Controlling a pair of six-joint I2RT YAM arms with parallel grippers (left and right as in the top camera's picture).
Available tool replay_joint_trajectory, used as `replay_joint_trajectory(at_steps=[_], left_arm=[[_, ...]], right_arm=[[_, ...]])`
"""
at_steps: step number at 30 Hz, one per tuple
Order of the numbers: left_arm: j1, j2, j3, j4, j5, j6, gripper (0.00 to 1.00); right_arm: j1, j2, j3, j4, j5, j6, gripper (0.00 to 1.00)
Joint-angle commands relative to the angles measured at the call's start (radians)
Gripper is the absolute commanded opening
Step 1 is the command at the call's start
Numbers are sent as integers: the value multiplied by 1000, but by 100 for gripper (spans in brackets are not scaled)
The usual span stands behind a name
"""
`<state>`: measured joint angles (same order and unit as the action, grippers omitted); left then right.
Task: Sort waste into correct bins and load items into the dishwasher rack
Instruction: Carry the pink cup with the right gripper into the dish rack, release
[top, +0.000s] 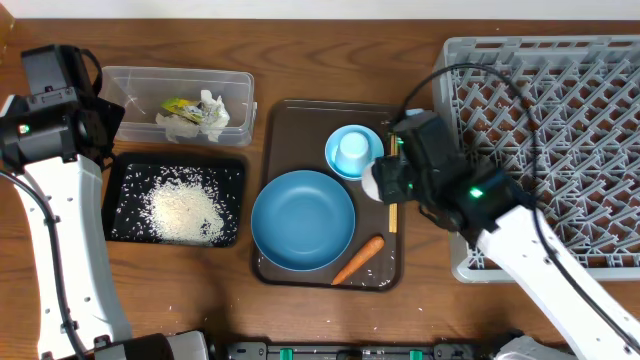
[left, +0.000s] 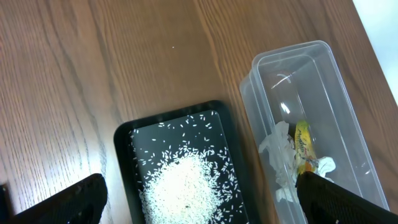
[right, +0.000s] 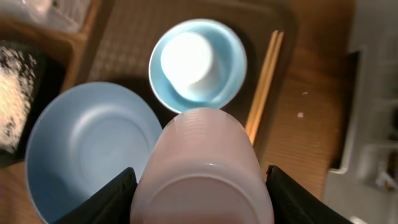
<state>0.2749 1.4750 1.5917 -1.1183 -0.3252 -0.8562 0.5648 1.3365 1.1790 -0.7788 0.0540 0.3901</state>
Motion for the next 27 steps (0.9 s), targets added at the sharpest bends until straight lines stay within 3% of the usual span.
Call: replay_joint_trajectory(at_steps=[1, 5, 11, 21, 27], left_arm=[[5, 3, -4, -1, -24, 13, 99], [5, 3, -4, -1, -24, 13, 99], [5, 3, -4, -1, -24, 13, 99], [5, 3, -4, -2, -24, 13, 99], [5, 3, -4, -1, -24, 13, 99]], right_arm=[[-48, -93, 19, -8, 97, 2, 43], [-155, -189, 19, -21, 218, 2, 42], [-455, -259, 19, 10, 303, -16, 43], [-1059, -131, 19, 196, 63, -32, 37], [-1254, 36, 19, 241, -54, -48, 49]])
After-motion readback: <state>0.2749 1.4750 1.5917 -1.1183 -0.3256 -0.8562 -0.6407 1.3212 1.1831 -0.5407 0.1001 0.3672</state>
